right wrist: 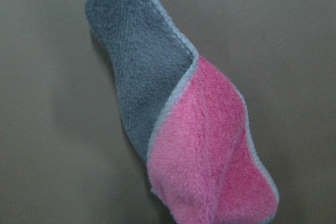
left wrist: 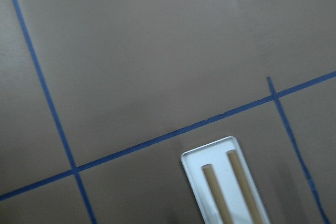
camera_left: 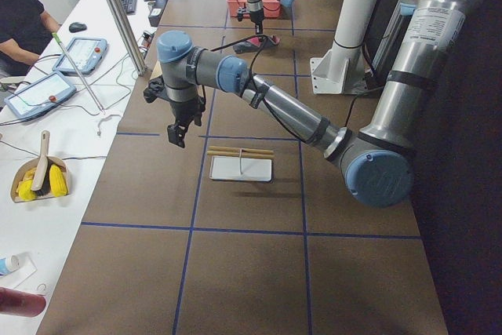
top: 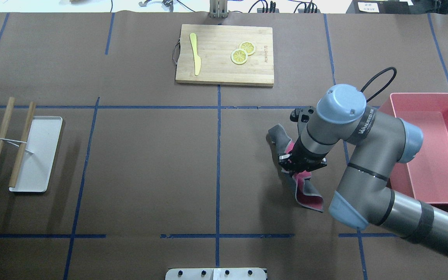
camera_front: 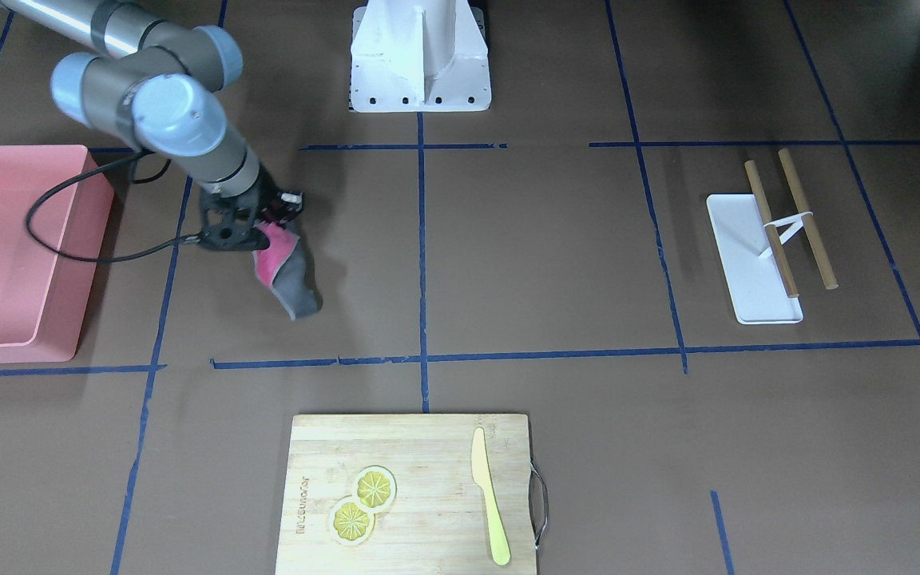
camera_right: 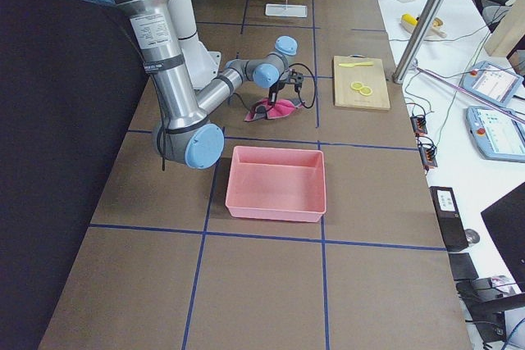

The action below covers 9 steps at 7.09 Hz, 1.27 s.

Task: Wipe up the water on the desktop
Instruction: 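Press the cloth onto the table surface with the right gripper, then drag the cloth across the table toward the pink bin with the right gripper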

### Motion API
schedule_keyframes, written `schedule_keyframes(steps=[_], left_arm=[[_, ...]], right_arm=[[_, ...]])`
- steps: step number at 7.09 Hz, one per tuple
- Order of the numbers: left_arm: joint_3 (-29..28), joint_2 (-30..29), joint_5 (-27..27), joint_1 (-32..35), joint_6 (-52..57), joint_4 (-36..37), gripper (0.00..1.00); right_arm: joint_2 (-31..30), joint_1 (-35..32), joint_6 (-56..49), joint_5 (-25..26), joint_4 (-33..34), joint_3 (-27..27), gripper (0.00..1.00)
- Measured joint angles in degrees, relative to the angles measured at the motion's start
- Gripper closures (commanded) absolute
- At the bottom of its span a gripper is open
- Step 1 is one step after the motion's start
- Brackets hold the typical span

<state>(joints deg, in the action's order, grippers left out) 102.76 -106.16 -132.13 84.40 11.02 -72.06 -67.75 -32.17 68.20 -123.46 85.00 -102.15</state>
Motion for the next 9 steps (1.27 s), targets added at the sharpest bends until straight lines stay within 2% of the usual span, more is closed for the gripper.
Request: schedule_keyframes(steps=[2,4,6,9], left_arm=[[-4.0,0.0,2.4,2.8,7.7,-0.2,0.00],[-4.8,0.7,4.6,3.4,11.3,-0.3,0.00],[-4.9,1.0,4.9,3.5,11.9,-0.3,0.00],[-4.5,1.2,4.6,3.5,11.8,-0.2,0.00]], right_arm=[[1.1,6.0,6.1,1.1,0.0,-2.1,1.00],[1.4,7.2,7.3,2.1,0.0,-3.1,1.00],[0.9,3.9,5.6,2.4,0.1,-2.1,1.00],[0.8,-5.1,-3.5,2.1,0.2,3.7,1.00]])
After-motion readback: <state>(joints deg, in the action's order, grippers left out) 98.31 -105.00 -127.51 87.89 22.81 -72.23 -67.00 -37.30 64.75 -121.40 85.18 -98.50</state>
